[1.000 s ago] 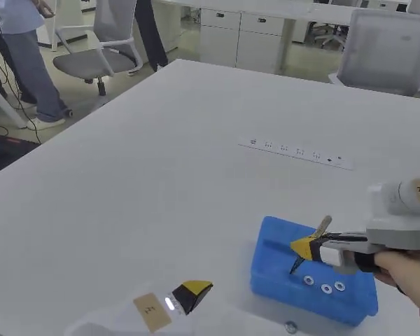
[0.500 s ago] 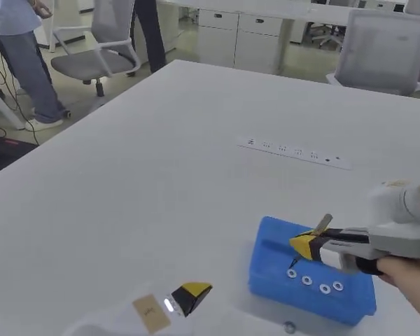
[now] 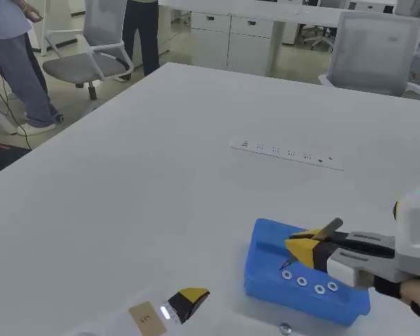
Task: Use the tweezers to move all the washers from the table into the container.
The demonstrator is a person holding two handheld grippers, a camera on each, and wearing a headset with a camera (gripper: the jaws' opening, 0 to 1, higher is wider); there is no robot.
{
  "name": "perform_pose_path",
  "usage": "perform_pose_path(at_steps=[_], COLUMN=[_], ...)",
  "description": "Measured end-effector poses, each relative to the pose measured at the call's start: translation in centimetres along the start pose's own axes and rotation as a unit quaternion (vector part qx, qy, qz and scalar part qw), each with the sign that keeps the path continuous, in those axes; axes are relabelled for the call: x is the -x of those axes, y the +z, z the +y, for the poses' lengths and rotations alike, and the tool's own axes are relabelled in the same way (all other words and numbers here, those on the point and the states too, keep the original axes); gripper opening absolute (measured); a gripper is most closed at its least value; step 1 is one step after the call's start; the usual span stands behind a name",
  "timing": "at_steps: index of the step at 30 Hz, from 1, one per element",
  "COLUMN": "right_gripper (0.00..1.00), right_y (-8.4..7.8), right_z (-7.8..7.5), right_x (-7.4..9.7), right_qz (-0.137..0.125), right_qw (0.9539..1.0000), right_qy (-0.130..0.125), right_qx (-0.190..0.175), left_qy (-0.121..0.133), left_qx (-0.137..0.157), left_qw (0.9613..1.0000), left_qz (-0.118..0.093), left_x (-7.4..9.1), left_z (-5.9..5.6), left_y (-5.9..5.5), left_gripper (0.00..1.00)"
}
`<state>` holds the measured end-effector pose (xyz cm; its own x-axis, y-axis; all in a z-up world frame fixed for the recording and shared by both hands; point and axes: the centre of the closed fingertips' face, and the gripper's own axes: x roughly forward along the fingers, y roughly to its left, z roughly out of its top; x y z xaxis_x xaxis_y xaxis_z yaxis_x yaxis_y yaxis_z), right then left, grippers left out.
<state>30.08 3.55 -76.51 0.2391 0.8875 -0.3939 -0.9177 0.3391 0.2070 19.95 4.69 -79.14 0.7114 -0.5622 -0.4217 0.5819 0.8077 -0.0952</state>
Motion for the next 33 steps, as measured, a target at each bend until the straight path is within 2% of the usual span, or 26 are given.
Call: perform_pose_path(at_steps=[2,7,12,15,22,29,33], right_gripper=[0.04,0.04,0.04,0.04,0.04,0.04,0.04], right_y=[-1.0,-3.7,-5.6,-6.0,-7.2,-7.3,-7.5], right_z=[0.6,0.9,0.5,0.5,0.5,0.7,1.4], right_x=[-0.1,-0.4,-0.5,-0.6,-0.9,-1.2,-1.3], right_qz=[0.011,0.046,0.076,0.085,0.119,0.123,0.129], right_qw=[0.9999,0.9986,0.9968,0.9962,0.9927,0.9919,0.9909], right_qy=[0.009,0.017,0.007,0.006,0.007,0.011,0.020], right_qx=[-0.003,-0.021,-0.024,-0.019,0.018,0.027,0.034], left_qy=[-0.002,-0.002,0.000,0.000,0.002,0.003,0.003], left_qx=[0.000,-0.002,-0.002,-0.001,0.001,0.002,0.002], left_qw=[1.0000,1.0000,1.0000,1.0000,1.0000,1.0000,1.0000], left_qz=[0.001,0.002,0.002,0.001,0.002,0.001,0.001], left_x=[0.0,0.0,0.0,-0.1,0.0,0.0,0.0], left_z=[-0.1,-0.1,0.0,0.1,0.1,0.2,0.2], left_y=[0.0,0.0,-0.1,0.0,-0.1,-0.1,0.0], left_gripper=[0.83,0.83,0.83,0.83,0.83,0.82,0.82])
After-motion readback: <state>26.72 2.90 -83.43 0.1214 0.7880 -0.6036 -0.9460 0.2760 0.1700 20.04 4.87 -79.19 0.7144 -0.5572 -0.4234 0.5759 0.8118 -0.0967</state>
